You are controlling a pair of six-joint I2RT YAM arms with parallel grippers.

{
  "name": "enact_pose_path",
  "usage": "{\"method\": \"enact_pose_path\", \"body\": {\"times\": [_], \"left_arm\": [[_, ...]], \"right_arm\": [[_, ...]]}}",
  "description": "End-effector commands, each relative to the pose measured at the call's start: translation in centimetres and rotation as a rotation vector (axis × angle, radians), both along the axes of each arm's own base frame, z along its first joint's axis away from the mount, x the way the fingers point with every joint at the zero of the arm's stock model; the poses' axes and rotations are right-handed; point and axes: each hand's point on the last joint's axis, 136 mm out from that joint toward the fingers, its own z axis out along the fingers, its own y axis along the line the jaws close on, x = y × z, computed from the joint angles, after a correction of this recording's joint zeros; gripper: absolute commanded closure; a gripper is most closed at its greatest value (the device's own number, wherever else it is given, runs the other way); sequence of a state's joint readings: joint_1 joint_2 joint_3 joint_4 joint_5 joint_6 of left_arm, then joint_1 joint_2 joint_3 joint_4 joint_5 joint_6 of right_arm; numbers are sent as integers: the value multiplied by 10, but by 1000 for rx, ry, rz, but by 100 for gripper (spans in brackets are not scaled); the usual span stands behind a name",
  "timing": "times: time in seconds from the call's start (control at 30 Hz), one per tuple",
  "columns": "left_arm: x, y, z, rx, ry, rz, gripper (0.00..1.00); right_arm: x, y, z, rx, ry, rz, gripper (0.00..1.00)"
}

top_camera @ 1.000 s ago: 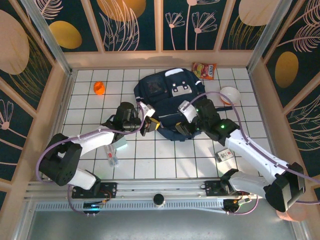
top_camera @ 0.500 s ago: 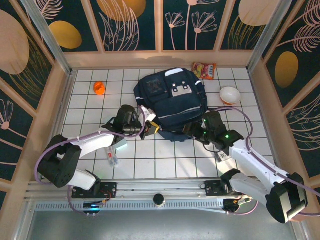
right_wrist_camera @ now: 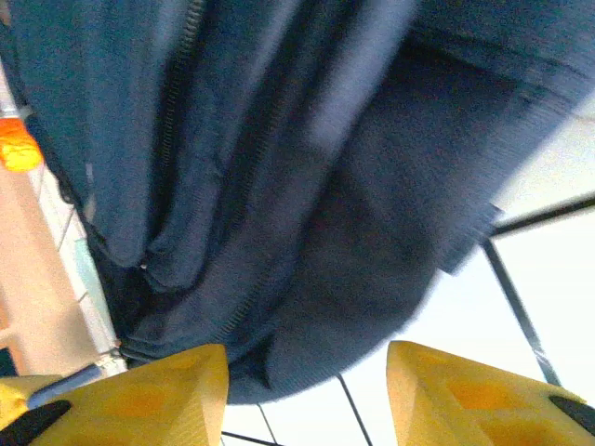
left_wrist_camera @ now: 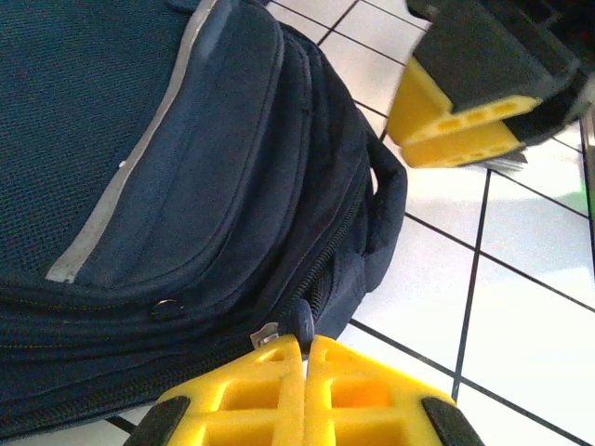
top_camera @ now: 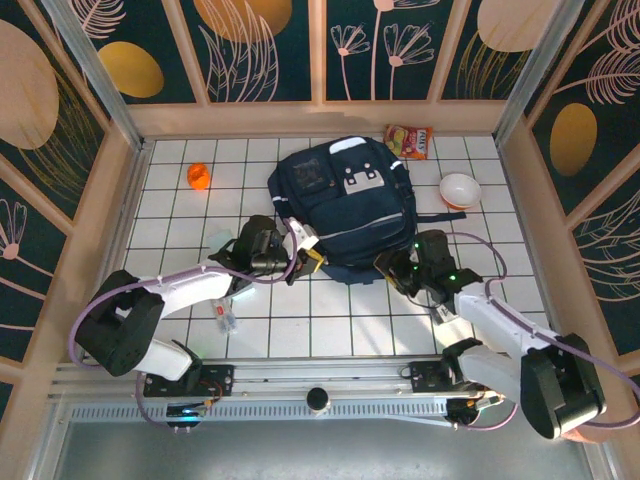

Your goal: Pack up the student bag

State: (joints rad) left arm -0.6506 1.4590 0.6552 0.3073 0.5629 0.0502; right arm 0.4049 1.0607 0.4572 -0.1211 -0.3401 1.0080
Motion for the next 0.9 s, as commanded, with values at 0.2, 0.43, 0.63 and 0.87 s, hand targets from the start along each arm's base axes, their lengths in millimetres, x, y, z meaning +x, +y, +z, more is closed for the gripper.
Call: {"method": "enact_pose_path", "body": {"times": [0.2, 0.43, 0.63, 0.87], "left_arm": [[-12, -23, 19, -26, -111, -99, 100], [-28, -54, 23, -47, -132, -208, 100], [-14, -55, 39, -68, -143, -126, 84], [46, 10, 55, -18, -227, 23, 29]], "right_arm": [[36, 28, 10, 98, -80, 34, 73], [46, 46, 12, 160, -105, 55, 78], [47, 34, 26, 43, -130, 81, 70], [30, -9, 31, -114, -99, 106, 53]]}}
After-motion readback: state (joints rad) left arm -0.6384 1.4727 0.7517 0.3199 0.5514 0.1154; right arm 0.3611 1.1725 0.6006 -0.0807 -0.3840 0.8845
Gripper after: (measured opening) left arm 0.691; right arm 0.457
